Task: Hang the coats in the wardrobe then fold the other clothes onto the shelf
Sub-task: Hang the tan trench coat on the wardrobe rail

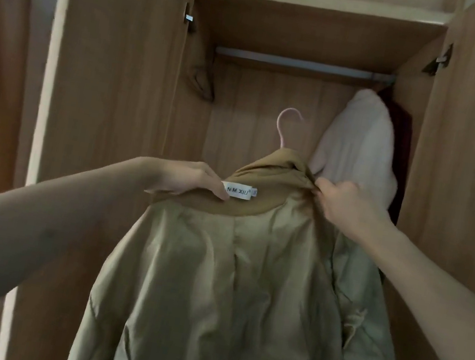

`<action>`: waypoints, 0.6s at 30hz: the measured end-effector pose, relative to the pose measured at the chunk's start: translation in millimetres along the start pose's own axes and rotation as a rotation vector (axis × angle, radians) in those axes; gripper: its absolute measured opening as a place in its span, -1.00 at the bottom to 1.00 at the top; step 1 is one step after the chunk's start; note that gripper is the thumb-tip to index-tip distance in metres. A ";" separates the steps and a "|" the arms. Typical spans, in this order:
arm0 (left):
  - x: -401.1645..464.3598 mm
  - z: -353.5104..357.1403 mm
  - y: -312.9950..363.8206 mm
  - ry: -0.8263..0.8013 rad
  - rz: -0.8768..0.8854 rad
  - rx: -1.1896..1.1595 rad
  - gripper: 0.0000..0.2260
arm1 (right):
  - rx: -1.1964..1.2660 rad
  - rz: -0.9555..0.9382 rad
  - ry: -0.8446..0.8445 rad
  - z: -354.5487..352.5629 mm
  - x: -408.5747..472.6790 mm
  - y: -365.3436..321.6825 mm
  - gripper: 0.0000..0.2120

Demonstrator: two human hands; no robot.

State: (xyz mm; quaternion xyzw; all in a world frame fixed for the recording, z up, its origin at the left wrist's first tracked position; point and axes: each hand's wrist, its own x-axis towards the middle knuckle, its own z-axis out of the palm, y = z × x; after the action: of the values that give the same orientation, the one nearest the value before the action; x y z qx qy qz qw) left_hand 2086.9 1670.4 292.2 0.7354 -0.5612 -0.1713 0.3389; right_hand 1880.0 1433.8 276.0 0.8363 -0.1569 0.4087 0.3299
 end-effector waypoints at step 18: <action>247.0 13.8 4.9 0.325 0.174 -0.598 -0.90 | 0.536 0.546 -0.065 147.7 140.7 35.9 -0.92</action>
State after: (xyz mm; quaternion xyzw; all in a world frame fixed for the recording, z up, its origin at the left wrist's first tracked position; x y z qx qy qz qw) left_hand 2151.6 1433.0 317.6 0.5707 -0.4856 -0.1793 0.6374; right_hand 2033.4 1308.1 335.8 0.8328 -0.2719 0.4815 -0.0265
